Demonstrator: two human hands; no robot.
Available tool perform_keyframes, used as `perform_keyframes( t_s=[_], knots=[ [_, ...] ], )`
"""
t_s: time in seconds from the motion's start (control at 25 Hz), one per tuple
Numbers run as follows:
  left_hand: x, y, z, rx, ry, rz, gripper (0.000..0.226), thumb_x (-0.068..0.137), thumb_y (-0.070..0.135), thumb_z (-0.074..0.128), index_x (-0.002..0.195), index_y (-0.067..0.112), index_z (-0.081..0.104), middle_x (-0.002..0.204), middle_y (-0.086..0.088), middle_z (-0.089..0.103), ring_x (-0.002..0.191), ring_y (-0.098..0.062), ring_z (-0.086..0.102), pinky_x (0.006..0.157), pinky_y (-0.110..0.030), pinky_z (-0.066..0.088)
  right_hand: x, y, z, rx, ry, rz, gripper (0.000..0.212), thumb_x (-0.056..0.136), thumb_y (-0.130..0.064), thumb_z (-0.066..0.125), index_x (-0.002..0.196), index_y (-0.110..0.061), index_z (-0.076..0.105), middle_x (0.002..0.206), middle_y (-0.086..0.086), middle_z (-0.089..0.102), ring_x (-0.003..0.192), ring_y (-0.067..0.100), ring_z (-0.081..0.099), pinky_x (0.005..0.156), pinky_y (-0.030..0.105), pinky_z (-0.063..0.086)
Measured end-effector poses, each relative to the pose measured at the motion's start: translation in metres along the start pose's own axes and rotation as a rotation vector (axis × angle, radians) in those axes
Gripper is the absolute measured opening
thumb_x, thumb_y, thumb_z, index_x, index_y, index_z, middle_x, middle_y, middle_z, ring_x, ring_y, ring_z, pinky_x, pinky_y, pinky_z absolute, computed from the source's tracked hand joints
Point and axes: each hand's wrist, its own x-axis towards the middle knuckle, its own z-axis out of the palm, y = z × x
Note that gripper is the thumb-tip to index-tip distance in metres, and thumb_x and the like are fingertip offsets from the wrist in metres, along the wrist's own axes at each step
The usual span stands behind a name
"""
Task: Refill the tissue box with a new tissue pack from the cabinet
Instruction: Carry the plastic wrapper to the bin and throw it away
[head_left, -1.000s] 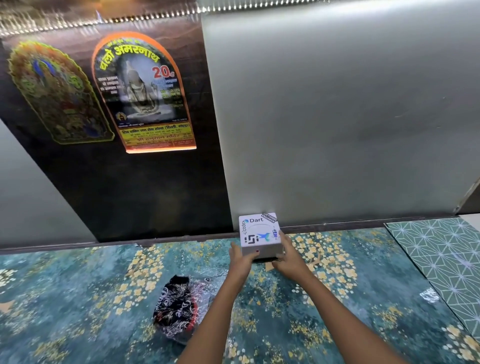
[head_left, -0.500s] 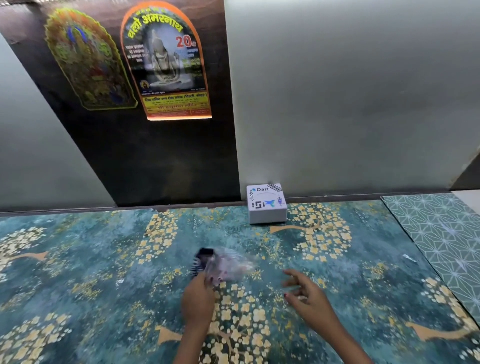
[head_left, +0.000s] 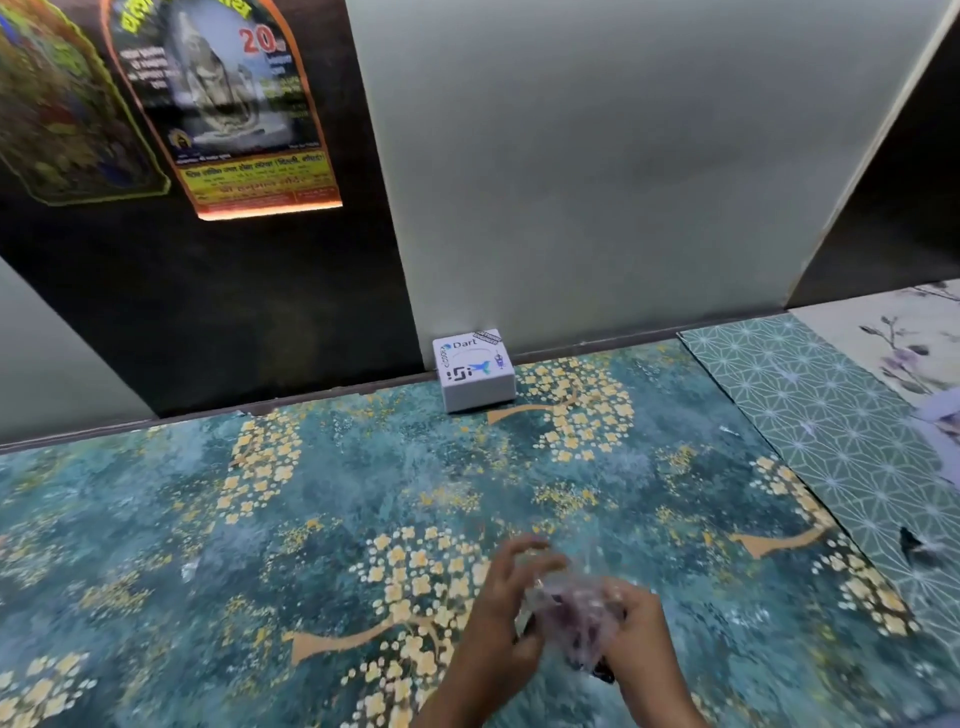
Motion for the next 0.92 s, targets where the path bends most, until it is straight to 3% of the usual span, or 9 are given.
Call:
perform_keyframes(
  t_s=[0.12, 0.2, 0.24, 0.32, 0.44, 0.56, 0.64, 0.8, 0.92],
  knots=[
    [-0.021, 0.011, 0.009, -0.038, -0.251, 0.113, 0.036, 0.073, 0.012, 0.063, 0.103, 0.033, 0.060, 0.116, 0.000, 0.054, 0.113, 0.001, 0.049, 0.096, -0.011, 0.037, -0.017, 0.017, -0.014, 0.526, 0.048, 0.269, 0.026, 0.072, 0.016, 0.053, 0.058, -0.003, 0.064, 0.048, 0.015, 0.061, 0.044, 0.026, 0.054, 0.039, 0.022, 0.047],
    [-0.034, 0.017, 0.019, 0.023, -0.131, 0.134, 0.028, 0.073, 0.016, 0.067, 0.095, 0.032, 0.062, 0.102, 0.013, 0.055, 0.098, 0.009, 0.052, 0.085, -0.007, 0.041, -0.038, 0.009, -0.020, 0.760, -0.080, 0.298, 0.016, 0.052, 0.002, 0.068, 0.068, 0.001, 0.067, 0.061, 0.017, 0.063, 0.050, 0.024, 0.057, 0.046, 0.025, 0.052],
    [-0.040, 0.022, 0.022, 0.034, -0.047, 0.112, 0.023, 0.073, 0.016, 0.068, 0.089, 0.031, 0.064, 0.091, 0.023, 0.053, 0.087, 0.010, 0.053, 0.076, -0.005, 0.041, -0.049, 0.003, -0.026, 0.817, -0.188, 0.277, 0.041, 0.034, -0.005, 0.075, 0.075, 0.001, 0.070, 0.069, 0.018, 0.066, 0.058, 0.025, 0.060, 0.053, 0.028, 0.055],
    [-0.057, 0.037, 0.028, -0.015, 0.041, 0.028, 0.011, 0.068, 0.021, 0.067, 0.074, 0.030, 0.065, 0.075, 0.023, 0.055, 0.068, 0.006, 0.052, 0.060, -0.010, 0.040, -0.077, -0.010, -0.048, 0.732, -0.386, 0.215, 0.076, 0.019, -0.005, 0.077, 0.095, -0.005, 0.070, 0.086, 0.016, 0.070, 0.075, 0.025, 0.065, 0.066, 0.029, 0.056],
    [-0.094, 0.076, 0.047, -0.283, -0.021, -0.146, 0.001, 0.059, 0.025, 0.067, 0.059, 0.026, 0.067, 0.061, 0.012, 0.062, 0.049, -0.003, 0.055, 0.042, -0.023, 0.047, -0.133, -0.019, -0.098, 0.294, -0.499, 0.135, 0.084, 0.040, -0.002, 0.077, 0.120, -0.014, 0.055, 0.106, 0.007, 0.067, 0.085, 0.011, 0.065, 0.063, 0.024, 0.057],
    [-0.145, 0.112, 0.087, -0.390, -0.165, -0.137, 0.008, 0.062, 0.010, 0.068, 0.057, 0.016, 0.071, 0.055, 0.007, 0.065, 0.047, -0.003, 0.058, 0.042, -0.017, 0.046, -0.191, -0.003, -0.159, -0.149, -0.269, -0.093, 0.098, 0.034, -0.035, 0.091, 0.123, -0.019, 0.053, 0.088, -0.010, 0.069, 0.068, -0.010, 0.061, 0.055, 0.008, 0.047],
    [-0.182, 0.137, 0.120, -0.401, -0.330, -0.191, 0.011, 0.059, 0.004, 0.065, 0.061, 0.011, 0.073, 0.055, 0.004, 0.066, 0.045, -0.006, 0.057, 0.041, -0.016, 0.045, -0.239, 0.010, -0.205, -0.307, -0.154, -0.216, 0.090, 0.031, -0.048, 0.088, 0.115, -0.042, 0.056, 0.075, -0.017, 0.069, 0.070, -0.011, 0.060, 0.061, 0.007, 0.045],
    [-0.240, 0.190, 0.181, -0.418, -0.639, -0.270, 0.015, 0.067, 0.005, 0.059, 0.073, 0.010, 0.072, 0.049, 0.000, 0.062, 0.032, -0.006, 0.053, 0.031, -0.015, 0.041, -0.321, 0.040, -0.269, -0.168, 0.080, -0.241, 0.044, 0.056, 0.005, 0.080, 0.081, -0.030, 0.070, 0.067, -0.015, 0.073, 0.070, 0.000, 0.064, 0.066, 0.012, 0.051],
    [-0.271, 0.224, 0.221, -0.548, -0.603, -0.327, 0.022, 0.073, 0.014, 0.059, 0.095, 0.018, 0.061, 0.056, 0.005, 0.067, 0.039, -0.010, 0.060, 0.040, -0.020, 0.050, -0.353, 0.059, -0.308, -0.071, 0.421, -0.223, 0.031, 0.058, 0.011, 0.077, 0.058, -0.019, 0.068, 0.052, -0.013, 0.070, 0.054, -0.001, 0.062, 0.056, 0.008, 0.049]
  ],
)
